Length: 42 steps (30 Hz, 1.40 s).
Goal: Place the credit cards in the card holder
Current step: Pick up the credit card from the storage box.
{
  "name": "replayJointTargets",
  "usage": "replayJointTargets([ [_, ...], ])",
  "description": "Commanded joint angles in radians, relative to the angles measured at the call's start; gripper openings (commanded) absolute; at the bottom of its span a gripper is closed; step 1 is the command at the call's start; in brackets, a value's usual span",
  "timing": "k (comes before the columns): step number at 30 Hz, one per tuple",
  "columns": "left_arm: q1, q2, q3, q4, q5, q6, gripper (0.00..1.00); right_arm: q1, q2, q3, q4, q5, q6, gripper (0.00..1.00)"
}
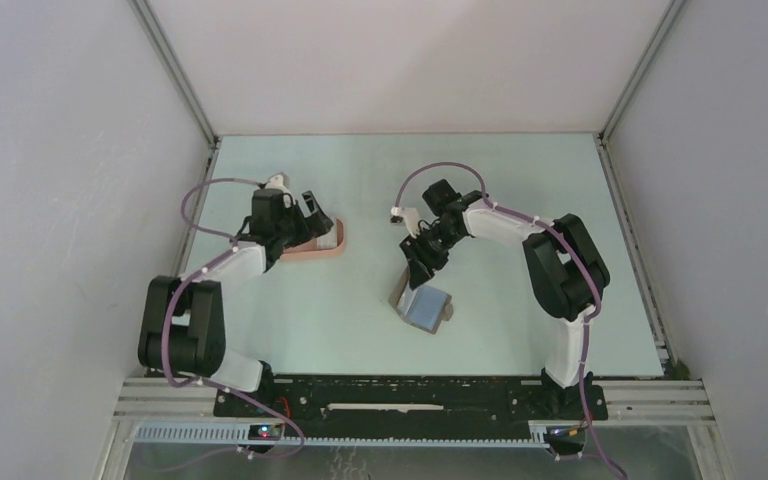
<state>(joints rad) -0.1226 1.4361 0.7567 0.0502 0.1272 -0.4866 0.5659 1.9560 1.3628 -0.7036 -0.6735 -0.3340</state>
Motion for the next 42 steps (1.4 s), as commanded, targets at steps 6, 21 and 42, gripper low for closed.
replayJointTargets([
  [6,0.009,0.114,0.073,0.059,0.132,0.014,0.87,-0.001,0.001,0.039,-0.006,-0.032,0.006,0.53],
  [21,0.008,0.106,0.074,0.074,0.183,-0.006,0.72,-0.003,0.006,0.044,-0.015,-0.04,0.001,0.51],
  [42,0.009,0.053,0.078,0.064,0.204,-0.012,0.6,-0.02,0.001,0.047,-0.023,-0.055,0.002,0.49],
])
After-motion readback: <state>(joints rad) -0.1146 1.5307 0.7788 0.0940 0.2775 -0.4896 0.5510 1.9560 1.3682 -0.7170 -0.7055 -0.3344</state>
